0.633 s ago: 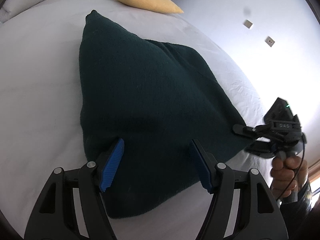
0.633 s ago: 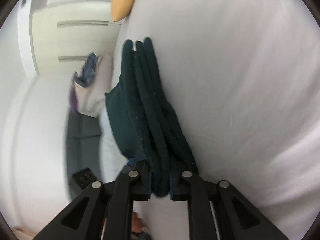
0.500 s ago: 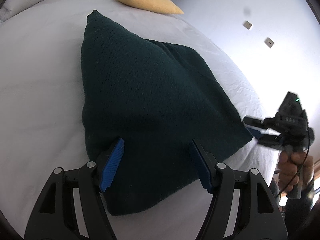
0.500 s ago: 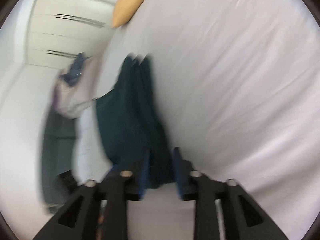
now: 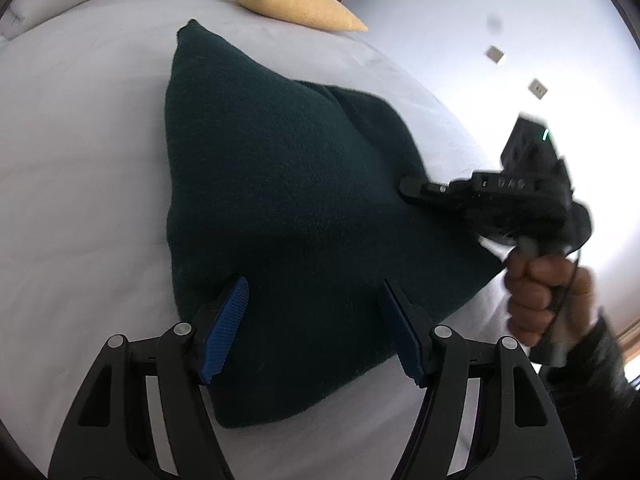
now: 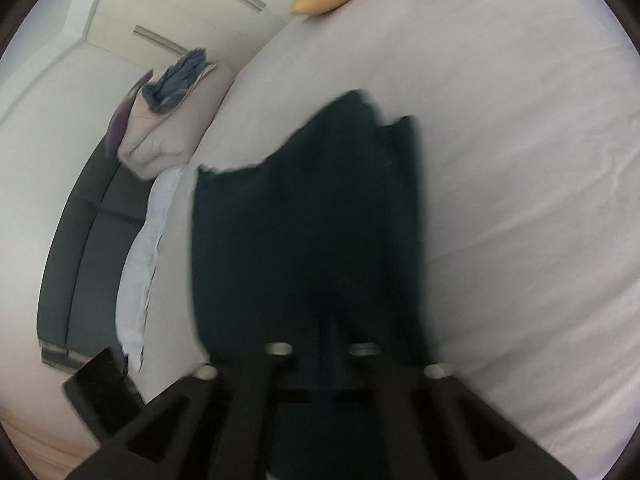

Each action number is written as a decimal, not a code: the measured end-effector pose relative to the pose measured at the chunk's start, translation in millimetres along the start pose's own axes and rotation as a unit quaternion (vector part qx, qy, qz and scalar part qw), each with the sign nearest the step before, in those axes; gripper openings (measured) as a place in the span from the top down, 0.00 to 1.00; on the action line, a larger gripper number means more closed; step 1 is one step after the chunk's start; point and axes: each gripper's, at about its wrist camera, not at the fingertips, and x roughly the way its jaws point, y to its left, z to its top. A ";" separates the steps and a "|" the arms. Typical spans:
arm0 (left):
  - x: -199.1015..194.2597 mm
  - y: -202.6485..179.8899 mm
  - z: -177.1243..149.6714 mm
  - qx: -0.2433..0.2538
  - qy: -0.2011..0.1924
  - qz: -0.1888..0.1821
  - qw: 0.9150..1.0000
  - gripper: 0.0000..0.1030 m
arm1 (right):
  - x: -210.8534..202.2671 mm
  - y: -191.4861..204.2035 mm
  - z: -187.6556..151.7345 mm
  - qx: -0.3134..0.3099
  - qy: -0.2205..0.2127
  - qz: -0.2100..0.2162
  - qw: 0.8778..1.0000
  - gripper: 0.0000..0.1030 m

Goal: Fold small clothes

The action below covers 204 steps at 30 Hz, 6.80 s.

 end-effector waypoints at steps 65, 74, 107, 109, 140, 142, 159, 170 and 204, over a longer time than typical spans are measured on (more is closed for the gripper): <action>9.8 69.8 74.1 -0.089 -0.021 0.089 0.992 0.21 | -2.8 -0.2 33.3 -0.035 -0.013 -0.042 0.998 0.31; 38.2 62.3 78.9 -0.093 0.043 0.031 0.994 0.48 | 12.0 -4.3 40.3 -0.029 0.021 -0.039 0.999 0.63; -106.0 50.0 -28.0 -0.069 0.018 0.053 0.996 0.66 | -34.8 118.6 -105.5 -0.110 0.020 -0.018 0.994 0.76; -90.7 51.0 -31.7 -0.064 0.024 0.064 0.996 0.65 | -34.3 109.1 -109.0 -0.100 0.023 -0.023 0.994 0.76; -284.6 -79.7 -154.1 0.072 -0.348 0.314 0.881 0.00 | -182.3 183.1 -188.0 -0.314 -0.301 -0.129 0.891 0.00; -285.2 -98.4 -159.9 0.079 -0.329 0.323 0.884 0.00 | -190.8 195.5 -195.2 -0.327 -0.313 -0.127 0.883 0.00; -241.7 -72.9 -182.8 -0.018 -0.161 0.306 0.938 0.00 | -195.7 196.9 -233.6 -0.272 -0.219 -0.186 0.919 0.00; -235.5 -70.2 -180.8 -0.021 -0.153 0.292 0.944 0.00 | -192.8 208.4 -248.7 -0.270 -0.193 -0.192 0.923 0.00; -223.5 -62.6 -184.2 -0.029 -0.129 0.279 0.951 0.00 | -173.4 200.8 -249.3 -0.267 -0.164 -0.214 0.925 0.00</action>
